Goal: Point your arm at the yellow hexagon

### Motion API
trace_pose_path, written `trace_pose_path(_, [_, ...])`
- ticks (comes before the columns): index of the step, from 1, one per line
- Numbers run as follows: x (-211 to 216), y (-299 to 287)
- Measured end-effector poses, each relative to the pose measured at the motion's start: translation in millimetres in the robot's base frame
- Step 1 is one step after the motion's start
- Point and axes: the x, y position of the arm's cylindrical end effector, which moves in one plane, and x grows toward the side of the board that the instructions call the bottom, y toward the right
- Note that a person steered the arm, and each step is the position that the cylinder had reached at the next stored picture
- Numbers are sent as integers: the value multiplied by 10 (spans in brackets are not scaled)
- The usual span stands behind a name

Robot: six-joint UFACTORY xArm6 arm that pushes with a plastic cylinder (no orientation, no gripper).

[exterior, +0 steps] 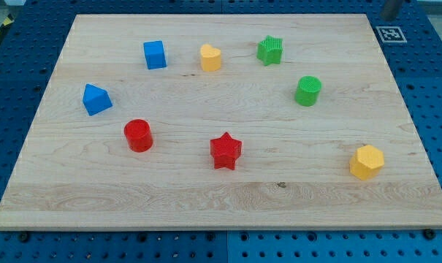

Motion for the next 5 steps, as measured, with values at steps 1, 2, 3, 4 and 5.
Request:
trace_pose_path(1, [0, 2])
trace_pose_path(2, [0, 2])
trace_pose_path(3, [250, -144])
trace_pose_path(4, [563, -333])
trace_pose_path(5, [733, -318])
